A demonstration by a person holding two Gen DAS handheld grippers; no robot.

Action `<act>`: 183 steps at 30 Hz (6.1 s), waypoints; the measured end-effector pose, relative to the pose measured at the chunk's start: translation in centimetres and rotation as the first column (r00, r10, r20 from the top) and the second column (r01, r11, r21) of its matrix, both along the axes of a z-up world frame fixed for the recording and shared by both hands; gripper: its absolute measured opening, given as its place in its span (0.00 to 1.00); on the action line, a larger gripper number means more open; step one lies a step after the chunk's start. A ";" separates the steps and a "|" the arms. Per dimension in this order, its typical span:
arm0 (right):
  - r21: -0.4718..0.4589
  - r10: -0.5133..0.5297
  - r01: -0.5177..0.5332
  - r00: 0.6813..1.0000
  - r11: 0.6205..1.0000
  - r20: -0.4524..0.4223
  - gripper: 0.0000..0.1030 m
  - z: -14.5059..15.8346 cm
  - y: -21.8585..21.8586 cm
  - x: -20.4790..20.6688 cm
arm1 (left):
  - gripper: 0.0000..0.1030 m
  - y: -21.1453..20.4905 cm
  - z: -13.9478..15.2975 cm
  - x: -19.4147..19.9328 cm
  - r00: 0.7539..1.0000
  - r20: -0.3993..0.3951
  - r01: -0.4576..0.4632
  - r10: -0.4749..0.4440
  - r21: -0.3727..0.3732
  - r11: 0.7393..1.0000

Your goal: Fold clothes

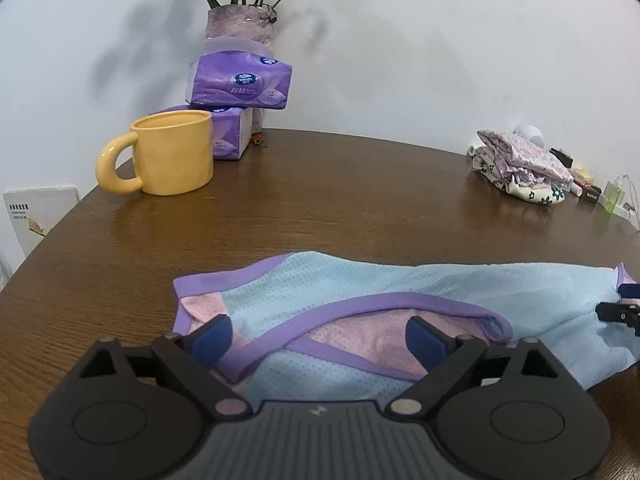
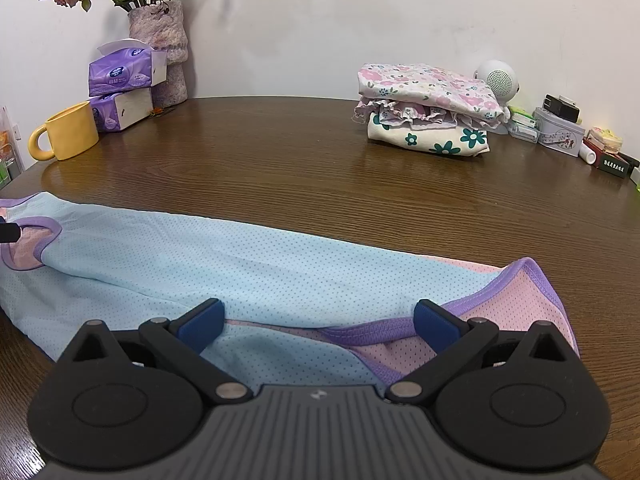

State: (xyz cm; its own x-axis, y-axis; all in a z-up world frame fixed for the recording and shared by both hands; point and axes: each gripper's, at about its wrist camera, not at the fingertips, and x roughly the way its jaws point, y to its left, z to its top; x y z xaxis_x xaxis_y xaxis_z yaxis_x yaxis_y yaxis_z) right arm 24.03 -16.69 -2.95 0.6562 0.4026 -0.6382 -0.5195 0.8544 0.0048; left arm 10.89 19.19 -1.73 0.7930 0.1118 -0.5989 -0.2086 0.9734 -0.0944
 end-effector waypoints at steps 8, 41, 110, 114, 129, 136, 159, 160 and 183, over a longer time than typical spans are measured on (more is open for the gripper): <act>0.000 0.000 0.000 1.000 1.000 0.000 0.99 0.0 0.0 0.0 | 1.00 -0.6 -0.2 0.3 1.000 -0.021 0.016 -0.015 0.027 1.000; 0.001 0.000 0.000 1.000 1.000 -0.002 0.99 0.0 0.0 0.0 | 1.00 -1.7 -0.4 0.8 0.998 -0.062 0.020 -0.014 0.103 0.994; 0.000 0.000 0.000 1.000 1.000 -0.002 0.99 0.1 0.0 0.0 | 1.00 -1.8 -0.3 1.0 0.998 -0.066 0.015 -0.008 0.104 0.994; 0.000 0.000 0.000 1.000 1.000 -0.002 0.99 0.1 0.0 0.0 | 1.00 -1.9 -0.3 1.0 0.998 -0.066 0.015 -0.008 0.104 0.994; 0.000 0.000 0.000 1.000 1.000 -0.002 0.99 0.1 0.0 0.0 | 1.00 -1.9 -0.3 1.0 0.998 -0.066 0.015 -0.008 0.104 0.995; 0.000 0.000 0.000 1.000 1.000 -0.002 0.99 0.1 0.0 0.0 | 1.00 -1.8 -0.3 1.0 0.998 -0.066 0.015 -0.008 0.104 0.994; 0.000 0.000 0.000 1.000 1.000 -0.002 0.99 0.1 0.0 0.0 | 1.00 -1.8 -0.4 1.0 0.998 -0.066 0.015 -0.008 0.104 0.995; 0.000 0.000 0.000 1.000 1.000 -0.002 0.99 0.1 0.0 0.0 | 1.00 -1.8 -0.4 1.0 0.998 -0.066 0.015 -0.008 0.104 0.995; 0.000 0.000 0.000 1.000 1.000 -0.002 0.99 0.1 0.0 0.0 | 1.00 -1.7 -0.3 1.1 0.998 -0.066 0.015 -0.008 0.104 0.995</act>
State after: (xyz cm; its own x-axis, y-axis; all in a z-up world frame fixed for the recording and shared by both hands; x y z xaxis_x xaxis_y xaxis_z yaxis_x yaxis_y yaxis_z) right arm 24.04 -16.64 -2.88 0.6552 0.4023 -0.6394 -0.5194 0.8545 0.0054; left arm 11.95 17.46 -2.08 0.7539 0.1673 -0.6353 -0.1998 0.9796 0.0209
